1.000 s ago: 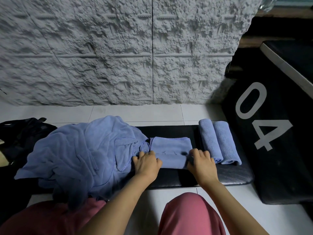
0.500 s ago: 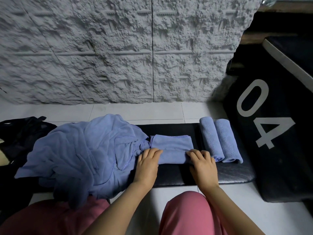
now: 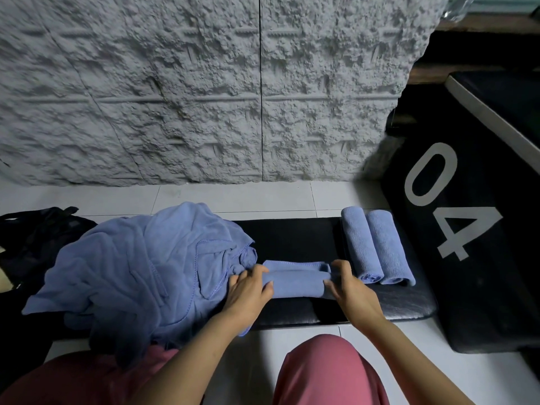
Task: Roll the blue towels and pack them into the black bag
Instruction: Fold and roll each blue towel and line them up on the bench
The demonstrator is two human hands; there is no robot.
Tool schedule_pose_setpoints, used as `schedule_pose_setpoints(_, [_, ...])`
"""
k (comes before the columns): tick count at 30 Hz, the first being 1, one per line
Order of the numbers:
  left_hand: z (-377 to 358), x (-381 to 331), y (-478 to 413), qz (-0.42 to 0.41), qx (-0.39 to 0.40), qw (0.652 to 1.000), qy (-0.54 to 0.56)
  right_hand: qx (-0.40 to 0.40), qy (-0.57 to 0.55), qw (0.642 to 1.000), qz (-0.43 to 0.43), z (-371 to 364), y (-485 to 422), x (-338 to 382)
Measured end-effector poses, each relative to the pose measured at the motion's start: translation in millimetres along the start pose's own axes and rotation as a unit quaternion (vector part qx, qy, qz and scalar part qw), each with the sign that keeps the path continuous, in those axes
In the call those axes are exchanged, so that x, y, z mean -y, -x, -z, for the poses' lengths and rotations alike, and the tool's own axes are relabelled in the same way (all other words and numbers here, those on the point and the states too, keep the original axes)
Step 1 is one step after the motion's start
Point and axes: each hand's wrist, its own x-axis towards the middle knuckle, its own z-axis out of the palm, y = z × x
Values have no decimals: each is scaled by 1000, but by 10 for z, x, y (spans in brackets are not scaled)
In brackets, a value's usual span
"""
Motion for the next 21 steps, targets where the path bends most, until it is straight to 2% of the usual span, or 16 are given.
schedule_pose_setpoints(4, [-57, -56, -187, 41, -4, 995, -88, -2, 33, 999, -26, -9, -117, 177])
schedule_pose_setpoints(5, [-59, -68, -224, 19, -26, 994, -109, -2, 45, 999, -31, -23, -158, 214])
schedule_pose_setpoints(7, [-29, -117, -244, -79, -47, 988, -127, 3, 83, 996, -42, -38, -246, 283])
schedule_pose_setpoints(10, [-37, -158, -203, -242, -30, 952, -184, 21, 152, 987, -51, -8, -351, 370])
schedule_pose_setpoints(12, [-95, -142, -195, -261, -31, 929, -259, 25, 167, 985, -48, 8, -397, 390])
schedule_pose_setpoints(16, [-66, -249, -196, -252, 21, 916, -311, -9, 70, 997, -26, 79, -409, 376])
schedule_pose_setpoints(19, [-33, -406, -290, -144, 38, 966, -210, -105, -8, 992, 71, 204, -349, 229])
schedule_pose_setpoints(20, [-51, -454, -343, -100, 43, 981, -160, -152, 10, 985, 84, 251, -341, 147])
schedule_pose_setpoints(21, [-70, -518, -406, -59, 52, 991, -111, -195, 51, 977, 62, 295, -343, 41])
